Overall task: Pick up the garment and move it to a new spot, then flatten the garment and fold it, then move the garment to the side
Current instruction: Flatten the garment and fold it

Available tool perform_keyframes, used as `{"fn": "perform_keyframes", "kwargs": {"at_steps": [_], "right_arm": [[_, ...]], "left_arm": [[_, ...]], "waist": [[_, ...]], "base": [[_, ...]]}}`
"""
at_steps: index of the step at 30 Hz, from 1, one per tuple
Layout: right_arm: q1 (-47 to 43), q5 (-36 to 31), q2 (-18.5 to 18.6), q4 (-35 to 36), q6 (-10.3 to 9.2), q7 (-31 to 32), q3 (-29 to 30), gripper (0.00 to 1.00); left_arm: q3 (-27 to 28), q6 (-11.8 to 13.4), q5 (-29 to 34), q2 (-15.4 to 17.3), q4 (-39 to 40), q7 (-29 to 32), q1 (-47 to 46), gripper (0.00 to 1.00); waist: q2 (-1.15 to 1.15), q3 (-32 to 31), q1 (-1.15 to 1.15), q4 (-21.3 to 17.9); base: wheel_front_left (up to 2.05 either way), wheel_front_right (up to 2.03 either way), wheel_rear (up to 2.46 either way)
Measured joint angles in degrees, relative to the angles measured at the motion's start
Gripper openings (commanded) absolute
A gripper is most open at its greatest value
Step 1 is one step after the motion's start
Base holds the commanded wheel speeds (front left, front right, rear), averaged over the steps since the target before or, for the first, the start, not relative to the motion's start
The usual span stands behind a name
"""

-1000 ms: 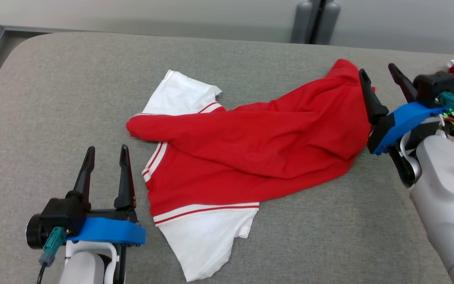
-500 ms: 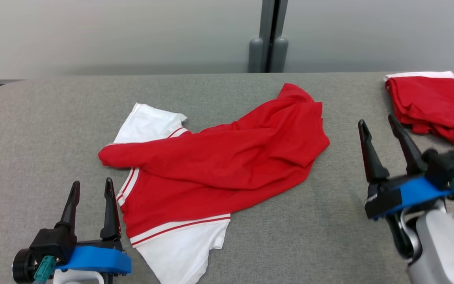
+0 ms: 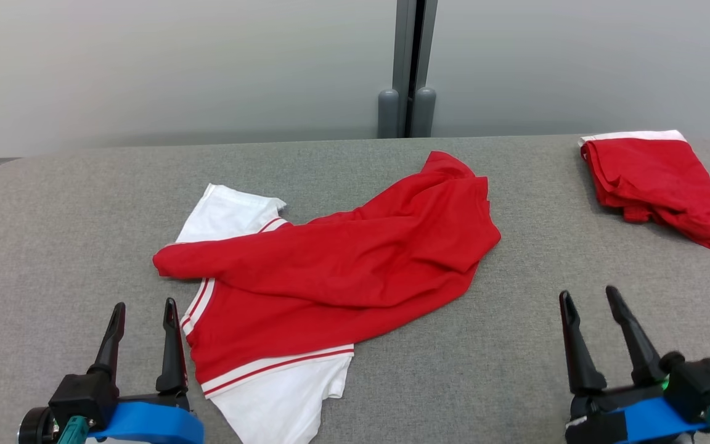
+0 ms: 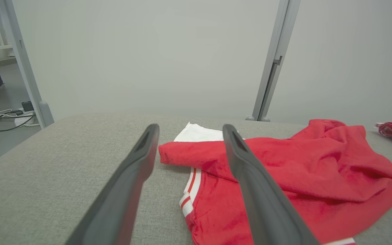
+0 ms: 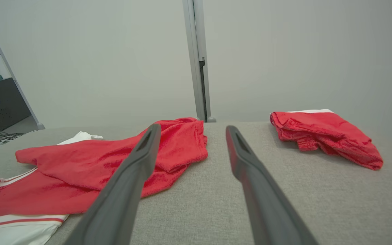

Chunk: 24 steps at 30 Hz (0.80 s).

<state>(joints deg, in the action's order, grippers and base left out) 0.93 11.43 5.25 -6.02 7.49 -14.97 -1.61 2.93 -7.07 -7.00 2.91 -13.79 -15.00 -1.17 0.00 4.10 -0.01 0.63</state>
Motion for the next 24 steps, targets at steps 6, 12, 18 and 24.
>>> {"fn": "perform_keyframes", "kwargs": {"at_steps": [6, 12, 18, 24], "right_arm": [[-2.71, -0.34, -1.43, 0.27, 0.0, 0.0, 0.08, 1.0], [-2.42, -0.81, -1.83, -0.16, 0.0, 0.0, -0.16, 1.0], [-1.22, -1.1, -2.07, -1.0, -0.01, 0.0, -0.86, 1.0], [-0.44, -1.14, -2.16, -2.12, 0.0, 0.0, -1.36, 1.0]], "left_arm": [[0.09, -0.01, 0.52, -0.01, -0.8, 0.0, 0.99, 1.0], [0.1, -0.03, 1.09, 0.08, -2.87, 0.0, 1.02, 1.0], [-0.98, -0.07, 1.46, 0.37, -7.26, -0.01, 0.5, 1.0], [-3.71, -0.31, 0.44, 0.47, -14.93, 0.0, -0.87, 1.0]], "waist": [[0.0, -0.21, 0.0, -0.54], [0.0, 0.03, 0.0, -0.87], [0.0, 0.71, 0.01, -0.92], [0.0, 1.98, 0.01, -1.46]], "base": [[0.0, 0.0, 0.0], [0.0, 0.0, 0.0], [0.0, 0.0, 0.0], [0.0, 0.0, 0.0]]}}
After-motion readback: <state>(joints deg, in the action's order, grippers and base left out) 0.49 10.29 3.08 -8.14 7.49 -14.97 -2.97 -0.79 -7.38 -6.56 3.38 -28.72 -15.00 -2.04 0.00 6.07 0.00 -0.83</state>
